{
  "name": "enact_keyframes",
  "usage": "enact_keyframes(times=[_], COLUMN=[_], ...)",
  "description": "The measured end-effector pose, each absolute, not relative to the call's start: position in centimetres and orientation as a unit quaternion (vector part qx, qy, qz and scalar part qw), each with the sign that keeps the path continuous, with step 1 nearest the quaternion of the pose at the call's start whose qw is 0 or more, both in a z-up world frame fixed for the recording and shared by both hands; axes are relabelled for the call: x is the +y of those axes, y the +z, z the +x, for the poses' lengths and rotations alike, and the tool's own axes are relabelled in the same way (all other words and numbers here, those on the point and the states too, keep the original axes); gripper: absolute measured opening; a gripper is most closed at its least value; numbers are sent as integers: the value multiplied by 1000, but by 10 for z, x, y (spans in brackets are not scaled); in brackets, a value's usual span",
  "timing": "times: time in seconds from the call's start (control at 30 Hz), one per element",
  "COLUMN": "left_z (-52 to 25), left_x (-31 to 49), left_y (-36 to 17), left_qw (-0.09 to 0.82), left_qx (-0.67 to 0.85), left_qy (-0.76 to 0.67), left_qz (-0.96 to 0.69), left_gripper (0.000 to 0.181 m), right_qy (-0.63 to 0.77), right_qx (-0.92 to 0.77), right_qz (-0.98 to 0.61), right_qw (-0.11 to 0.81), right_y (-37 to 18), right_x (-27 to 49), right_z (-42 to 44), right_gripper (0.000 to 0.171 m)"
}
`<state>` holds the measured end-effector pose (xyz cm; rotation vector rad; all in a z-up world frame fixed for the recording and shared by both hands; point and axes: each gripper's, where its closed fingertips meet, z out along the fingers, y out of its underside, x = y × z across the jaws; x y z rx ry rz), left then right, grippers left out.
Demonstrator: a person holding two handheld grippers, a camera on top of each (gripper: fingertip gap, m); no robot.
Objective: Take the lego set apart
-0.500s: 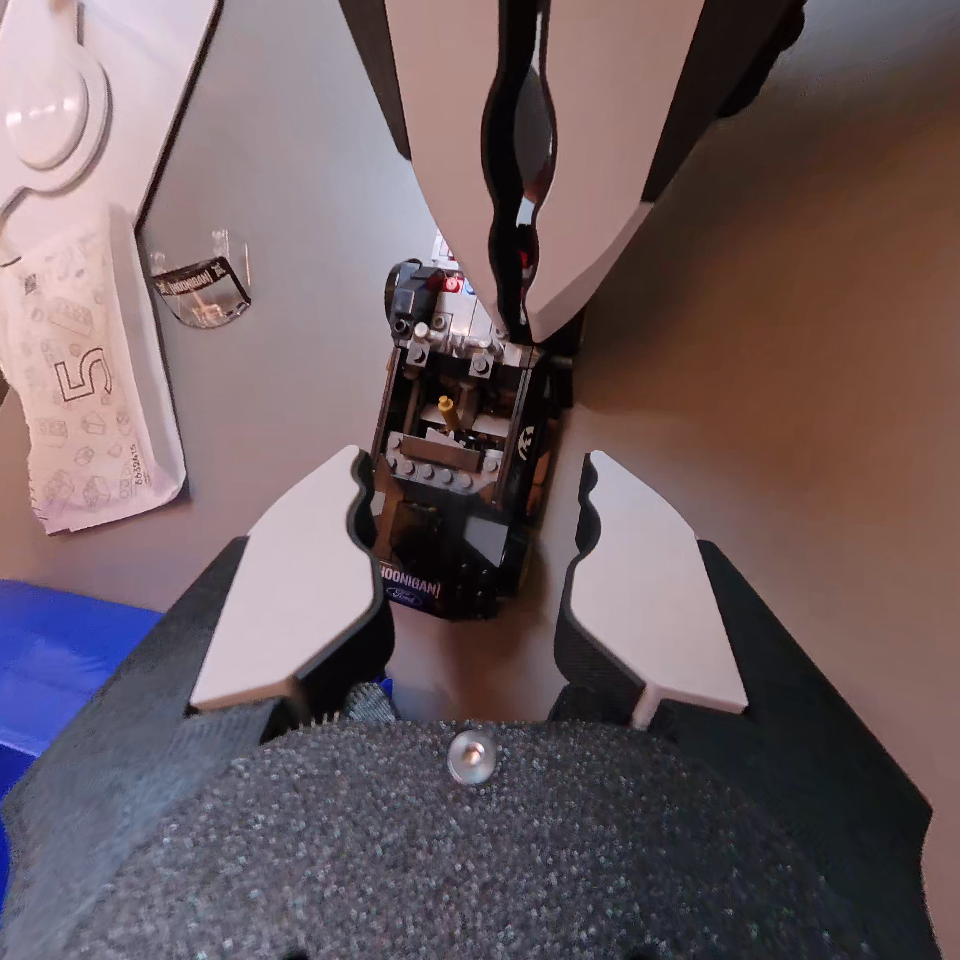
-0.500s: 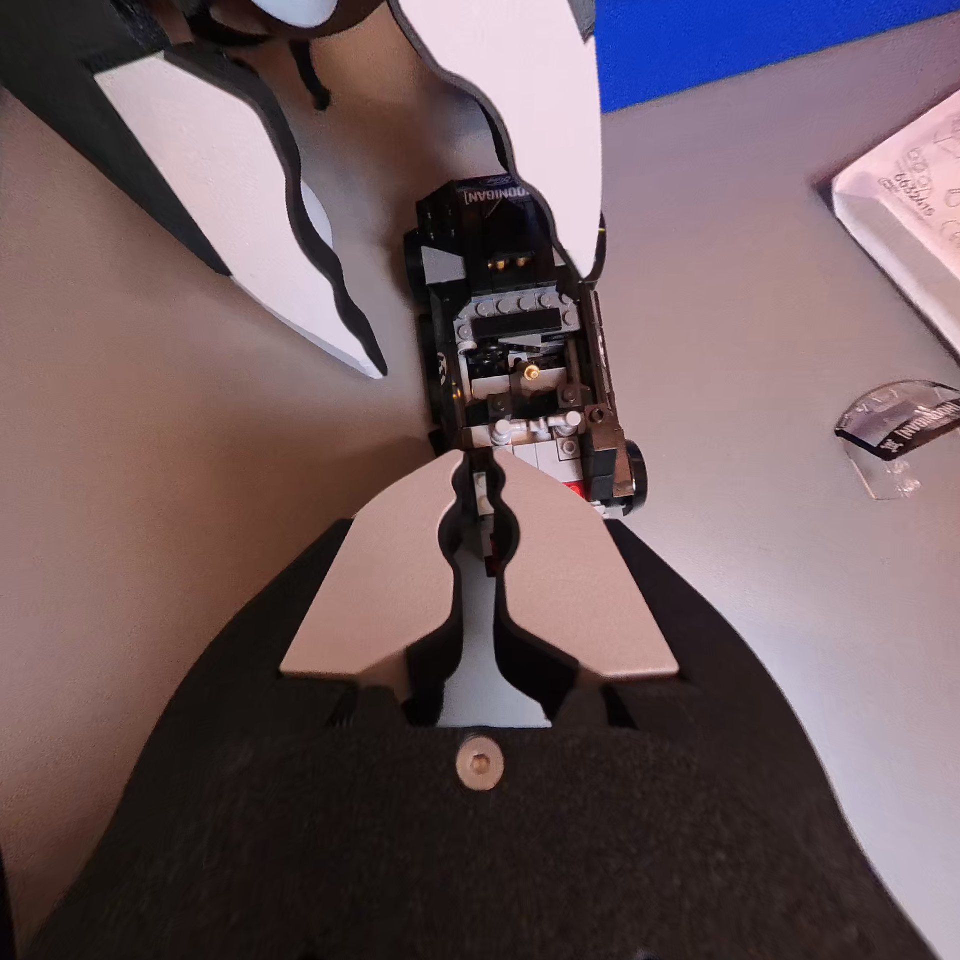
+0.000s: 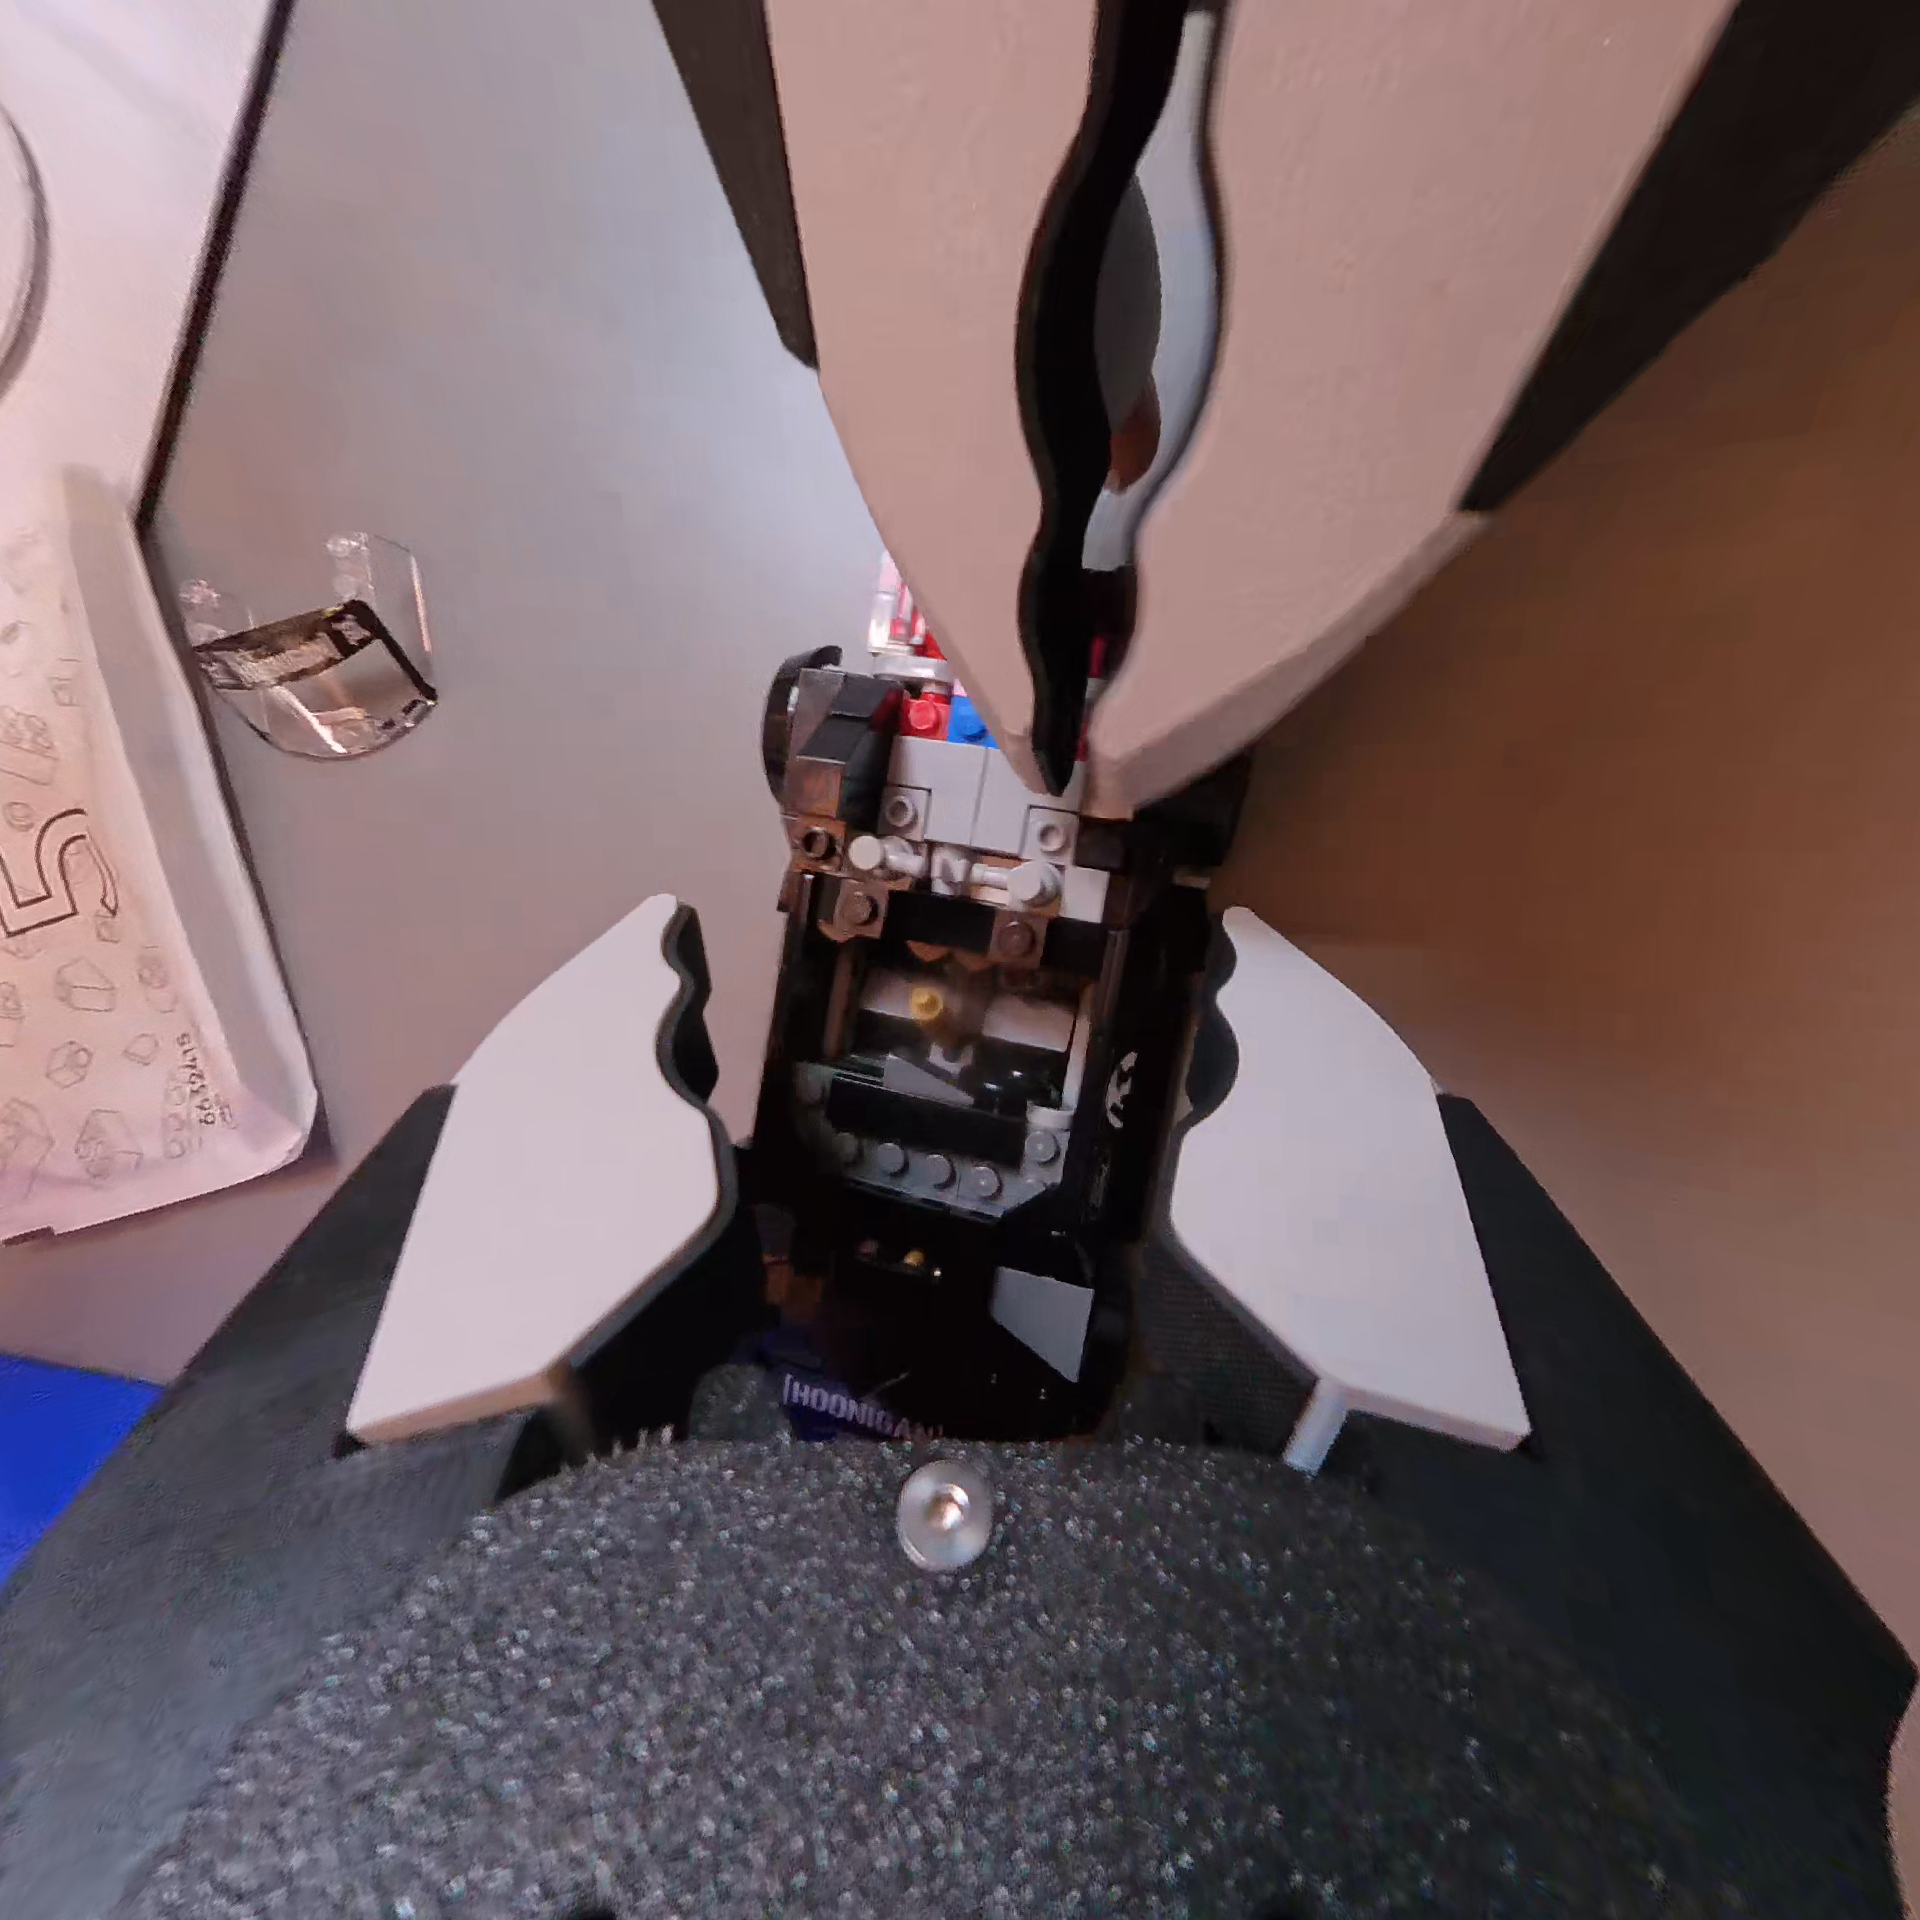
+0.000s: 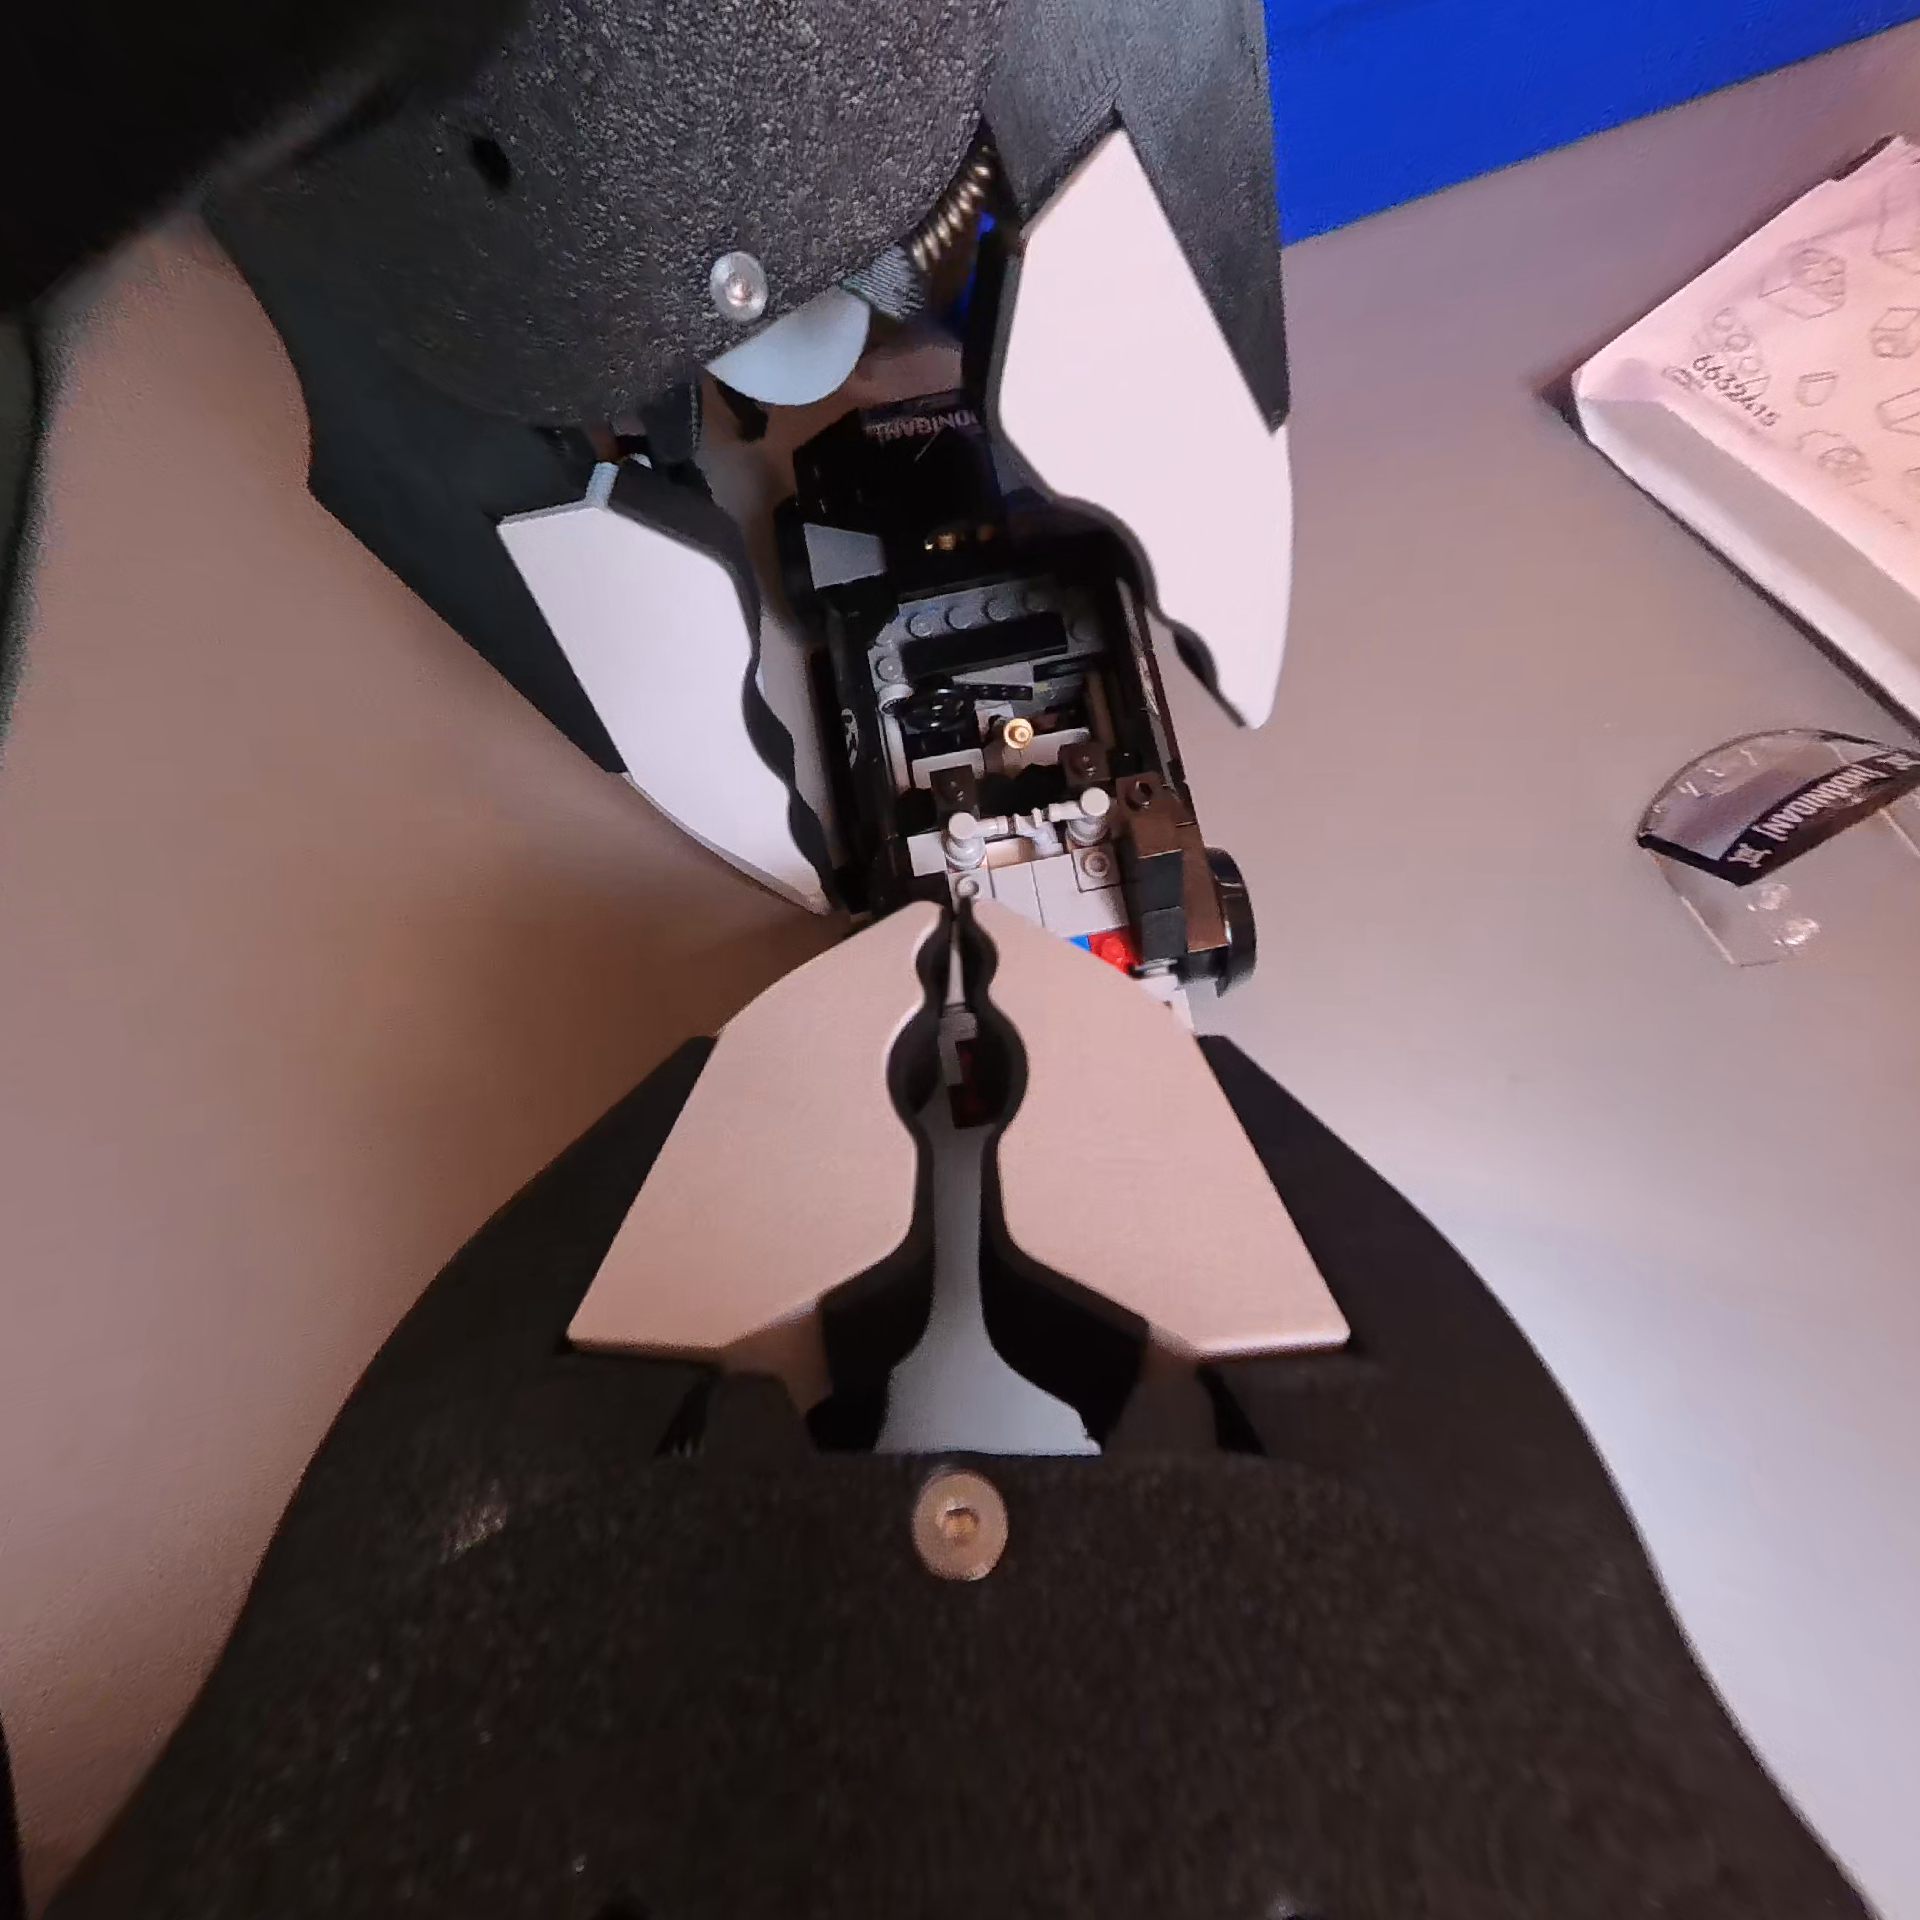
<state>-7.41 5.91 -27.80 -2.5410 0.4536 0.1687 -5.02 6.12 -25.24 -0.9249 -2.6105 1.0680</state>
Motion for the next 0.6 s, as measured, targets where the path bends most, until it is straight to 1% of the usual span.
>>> enact_keyframes(times=[0.03, 0.1, 0.37, 0.6], left_z=[-76, -76, -70, -69], left_x=[60, 61, 60, 60], left_y=[-277, -275, -281, -282], left_qw=[280, 286, 260, 272], left_qx=[169, 171, 177, 190], left_qy=[66, 63, 26, 24], left_qz=[-943, -941, -949, -943], left_gripper=[89, 88, 74, 73], right_qy=[361, 361, 340, 324], right_qx=[-876, -879, -899, -915], right_qz=[-309, -304, -272, -236], right_qw=[79, 69, 53, 54], right_y=[-253, -255, -258, -259], right_x=[59, 55, 51, 53], right_z=[-50, -49, -51, -50], right_gripper=[7, 9, 8, 8])
